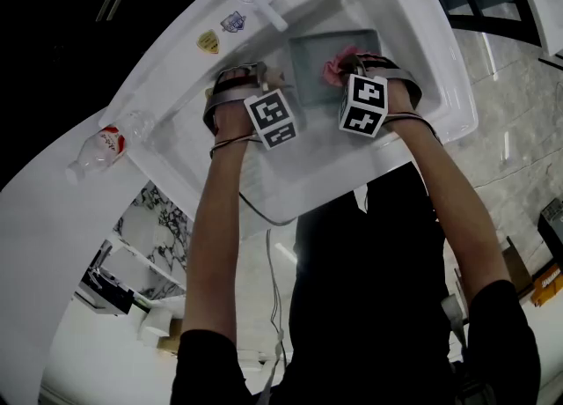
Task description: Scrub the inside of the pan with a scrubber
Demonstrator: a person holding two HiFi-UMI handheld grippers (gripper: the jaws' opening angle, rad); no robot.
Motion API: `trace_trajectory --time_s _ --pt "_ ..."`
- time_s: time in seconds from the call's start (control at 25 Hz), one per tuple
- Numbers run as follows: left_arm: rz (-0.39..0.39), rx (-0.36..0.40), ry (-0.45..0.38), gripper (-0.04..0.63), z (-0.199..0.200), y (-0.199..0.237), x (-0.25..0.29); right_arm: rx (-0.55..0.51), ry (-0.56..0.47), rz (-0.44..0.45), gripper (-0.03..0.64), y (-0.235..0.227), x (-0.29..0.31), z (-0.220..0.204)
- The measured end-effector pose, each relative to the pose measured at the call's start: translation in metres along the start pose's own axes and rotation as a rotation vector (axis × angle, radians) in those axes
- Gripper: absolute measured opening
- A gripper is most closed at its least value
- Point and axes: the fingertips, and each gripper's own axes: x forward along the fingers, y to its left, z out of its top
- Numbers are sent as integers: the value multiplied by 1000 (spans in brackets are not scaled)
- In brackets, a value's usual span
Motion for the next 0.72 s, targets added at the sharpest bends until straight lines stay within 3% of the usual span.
trace_trajectory --time_s 0.16,0.36,0.52,0.72 --pt "0 3 8 104 0 0 2 -62 -60 190 37 39 -1 19" --pt "-2 7 11 103 -1 0 2 -93 68 275 37 44 -4 -11" --pt "-2 6 13 103 -1 0 1 -57 56 173 37 20 -3 -16" --pt "-1 4 11 103 -1 0 1 -73 58 -116 37 -36 0 -15"
